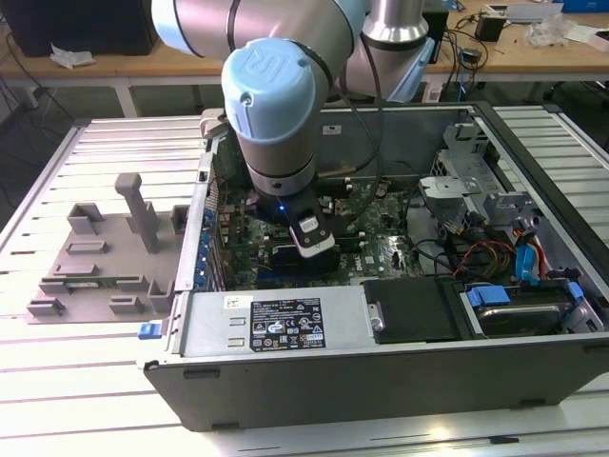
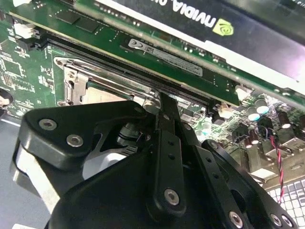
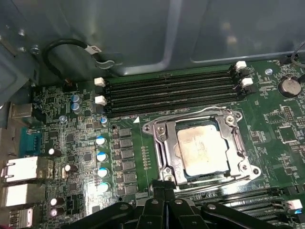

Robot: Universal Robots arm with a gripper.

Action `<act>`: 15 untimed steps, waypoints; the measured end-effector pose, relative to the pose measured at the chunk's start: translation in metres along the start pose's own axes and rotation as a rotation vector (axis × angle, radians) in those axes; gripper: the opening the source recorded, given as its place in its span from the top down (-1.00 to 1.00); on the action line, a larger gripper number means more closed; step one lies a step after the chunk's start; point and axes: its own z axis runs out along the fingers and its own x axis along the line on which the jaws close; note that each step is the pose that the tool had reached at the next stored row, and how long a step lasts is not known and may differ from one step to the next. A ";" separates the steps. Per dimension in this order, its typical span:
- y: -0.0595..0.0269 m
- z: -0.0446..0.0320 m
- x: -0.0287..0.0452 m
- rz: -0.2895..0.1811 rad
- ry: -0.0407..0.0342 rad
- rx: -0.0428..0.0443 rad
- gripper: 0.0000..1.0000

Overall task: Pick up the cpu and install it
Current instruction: 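Install the second cpu locking lever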

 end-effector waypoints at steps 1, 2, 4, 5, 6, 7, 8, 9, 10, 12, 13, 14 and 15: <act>-0.0003 0.0012 0.0000 0.000 0.0006 -0.0051 0.79; -0.0006 0.0020 0.0000 0.001 0.0010 -0.0076 0.79; -0.0014 0.0035 0.0001 0.001 0.0017 -0.0093 0.79; -0.0015 0.0038 0.0001 0.001 0.0018 -0.0095 0.79; -0.0014 0.0040 0.0001 0.001 0.0018 -0.0099 0.79; -0.0013 0.0041 0.0000 0.001 0.0015 -0.0106 0.79; -0.0009 0.0034 -0.0001 0.001 0.0011 -0.0114 0.79; -0.0003 0.0022 -0.0002 0.001 0.0008 -0.0120 0.79; 0.0011 -0.0016 -0.0002 0.001 0.0012 -0.0114 0.79; 0.0025 -0.0055 -0.0003 0.001 0.0013 -0.0105 0.79; 0.0029 -0.0067 -0.0004 0.001 0.0013 -0.0103 0.79; 0.0030 -0.0069 -0.0004 0.001 0.0013 -0.0103 0.79; 0.0031 -0.0069 -0.0005 0.001 0.0013 -0.0101 0.79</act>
